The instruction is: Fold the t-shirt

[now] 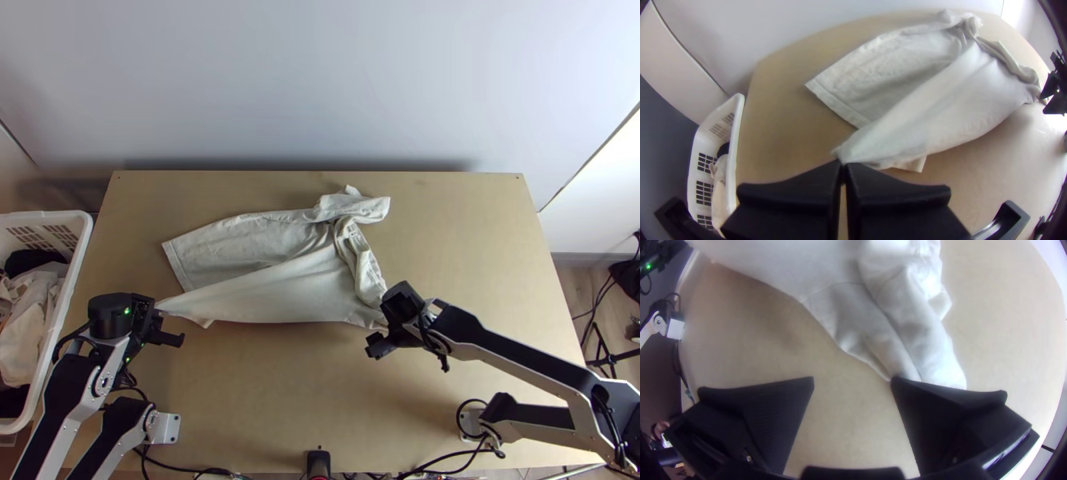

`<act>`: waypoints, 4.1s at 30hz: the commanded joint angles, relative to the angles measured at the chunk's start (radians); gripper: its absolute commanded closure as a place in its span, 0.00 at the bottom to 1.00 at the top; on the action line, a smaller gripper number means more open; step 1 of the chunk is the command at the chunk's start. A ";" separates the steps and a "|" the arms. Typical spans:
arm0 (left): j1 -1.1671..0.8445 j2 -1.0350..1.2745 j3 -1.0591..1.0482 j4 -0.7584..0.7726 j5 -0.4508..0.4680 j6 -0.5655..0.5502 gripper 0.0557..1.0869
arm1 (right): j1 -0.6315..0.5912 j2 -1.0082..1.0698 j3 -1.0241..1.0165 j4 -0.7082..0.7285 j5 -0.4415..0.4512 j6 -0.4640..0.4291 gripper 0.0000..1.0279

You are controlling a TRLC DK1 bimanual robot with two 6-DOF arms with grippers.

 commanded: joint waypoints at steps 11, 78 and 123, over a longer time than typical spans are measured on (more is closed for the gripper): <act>-0.001 -0.001 0.003 0.010 -0.006 0.023 0.96 | -0.048 0.095 0.004 0.101 0.001 -0.062 0.36; 0.056 0.312 0.876 0.251 0.041 0.046 0.96 | -0.246 -0.248 0.934 -0.278 0.326 -0.354 0.97; 0.020 0.266 1.162 0.579 -0.026 0.060 0.97 | -0.237 -0.435 1.024 0.271 0.528 -0.842 0.97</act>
